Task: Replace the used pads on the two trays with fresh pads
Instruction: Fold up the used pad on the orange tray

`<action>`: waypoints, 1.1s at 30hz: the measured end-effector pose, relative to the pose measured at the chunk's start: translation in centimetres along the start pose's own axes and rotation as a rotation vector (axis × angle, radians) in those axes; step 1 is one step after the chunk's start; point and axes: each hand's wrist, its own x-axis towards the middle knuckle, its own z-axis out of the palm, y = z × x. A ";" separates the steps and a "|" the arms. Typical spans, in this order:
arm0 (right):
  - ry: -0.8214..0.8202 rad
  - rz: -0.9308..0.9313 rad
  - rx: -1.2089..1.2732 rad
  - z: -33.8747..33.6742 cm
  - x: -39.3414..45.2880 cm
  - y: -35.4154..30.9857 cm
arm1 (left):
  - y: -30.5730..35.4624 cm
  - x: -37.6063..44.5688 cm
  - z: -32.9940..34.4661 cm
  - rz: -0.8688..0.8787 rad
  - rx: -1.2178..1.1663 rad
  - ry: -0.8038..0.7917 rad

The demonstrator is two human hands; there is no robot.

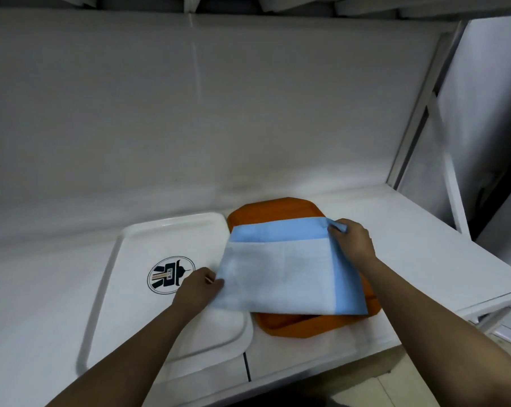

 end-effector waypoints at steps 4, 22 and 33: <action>0.006 0.090 -0.213 2.2 1.3 -0.1 | -0.5 0.3 0.4 -0.019 0.111 0.037; -0.009 -0.041 -0.316 4.7 2.0 2.0 | 0.1 1.5 1.2 -0.022 0.284 0.212; -0.062 0.000 -0.420 4.7 0.5 4.2 | -0.3 1.3 1.1 -0.171 0.166 -0.009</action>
